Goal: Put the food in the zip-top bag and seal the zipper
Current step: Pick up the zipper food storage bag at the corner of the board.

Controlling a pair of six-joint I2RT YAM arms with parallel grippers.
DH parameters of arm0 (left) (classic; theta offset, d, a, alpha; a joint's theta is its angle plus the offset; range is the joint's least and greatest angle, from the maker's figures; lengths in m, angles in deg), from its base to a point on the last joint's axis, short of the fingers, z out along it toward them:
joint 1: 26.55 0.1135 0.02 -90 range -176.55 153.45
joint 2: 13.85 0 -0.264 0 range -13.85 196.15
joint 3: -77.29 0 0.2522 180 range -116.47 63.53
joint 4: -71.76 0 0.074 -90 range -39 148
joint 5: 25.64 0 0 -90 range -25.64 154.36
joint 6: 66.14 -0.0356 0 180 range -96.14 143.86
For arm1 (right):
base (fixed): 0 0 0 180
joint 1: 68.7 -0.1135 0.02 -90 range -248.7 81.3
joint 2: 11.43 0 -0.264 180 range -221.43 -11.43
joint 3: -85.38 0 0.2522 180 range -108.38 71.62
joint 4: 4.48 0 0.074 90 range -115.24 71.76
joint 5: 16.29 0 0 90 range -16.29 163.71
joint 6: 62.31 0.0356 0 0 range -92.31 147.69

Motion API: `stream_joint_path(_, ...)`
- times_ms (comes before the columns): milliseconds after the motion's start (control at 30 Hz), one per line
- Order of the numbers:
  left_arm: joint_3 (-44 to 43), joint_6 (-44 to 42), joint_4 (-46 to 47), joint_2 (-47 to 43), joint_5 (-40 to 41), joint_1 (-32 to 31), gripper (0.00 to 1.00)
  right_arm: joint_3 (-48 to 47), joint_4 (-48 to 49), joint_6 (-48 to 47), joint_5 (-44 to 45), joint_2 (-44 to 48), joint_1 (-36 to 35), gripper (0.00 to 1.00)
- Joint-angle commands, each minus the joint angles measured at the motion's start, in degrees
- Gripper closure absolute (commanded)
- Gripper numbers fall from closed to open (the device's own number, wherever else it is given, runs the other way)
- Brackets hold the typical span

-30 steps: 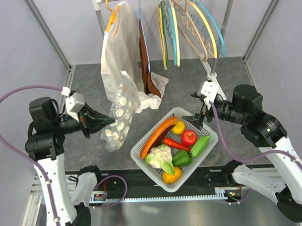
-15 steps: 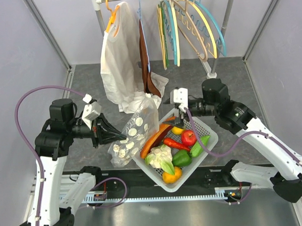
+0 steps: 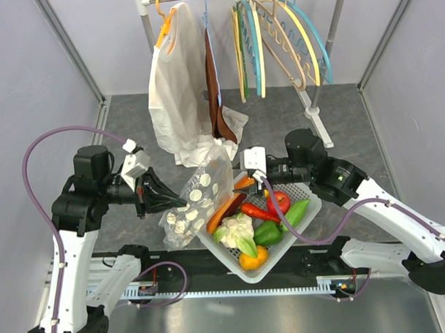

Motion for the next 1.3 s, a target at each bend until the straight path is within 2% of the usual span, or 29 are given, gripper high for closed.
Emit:
stream_joint_path(0, -1.89, -2.03, 1.04, 0.36, -0.67, -0.21, 0.98, 4.43, 2.55, 2.95, 4.16, 3.78, 0.21, 0.35)
stream_joint_path(133, -2.07, -2.38, 1.04, 0.89, -0.75, -0.3, 0.98, 7.78, 5.35, 7.07, 4.43, 4.5, 0.65, 0.35)
stream_joint_path(433, -1.98, -2.12, 1.04, -0.17, -1.11, -0.3, 0.98, 6.2, 9.58, 10.86, 5.22, -0.86, 2.05, 0.37)
stream_joint_path(667, -2.07, -2.47, 0.77, -0.61, -1.28, -0.39, 0.98, 6.2, 13.01, 13.85, 0.83, -2.89, 5.49, 0.36)
stream_joint_path(867, -2.25, -2.65, 0.68, 0.18, -1.72, -0.39, 0.98, 6.2, 18.19, 17.01, -4.08, -5.17, 5.4, 0.42)
stream_joint_path(967, -2.68, -2.65, 0.77, 0.27, -1.02, -0.39, 0.98, 6.2, 18.99, 16.05, -6.19, -5.35, 5.4, 0.54)
stream_joint_path(1067, -3.21, -3.0, 0.77, 0.62, -0.67, -0.39, 0.98, 6.46, 19.25, 14.56, -6.64, -5.0, 5.14, 0.82)
stream_joint_path(1100, -3.39, -2.91, 0.69, 1.06, -0.32, -0.39, 0.98, 6.38, 18.99, 14.12, -6.38, -4.91, 5.05, 1.0)
stream_joint_path(1267, -2.87, -1.69, 1.9, 1.94, 6.86, -0.39, 0.96, 7.34, 16.53, 6.67, -2.78, -1.14, 5.05, 1.0)
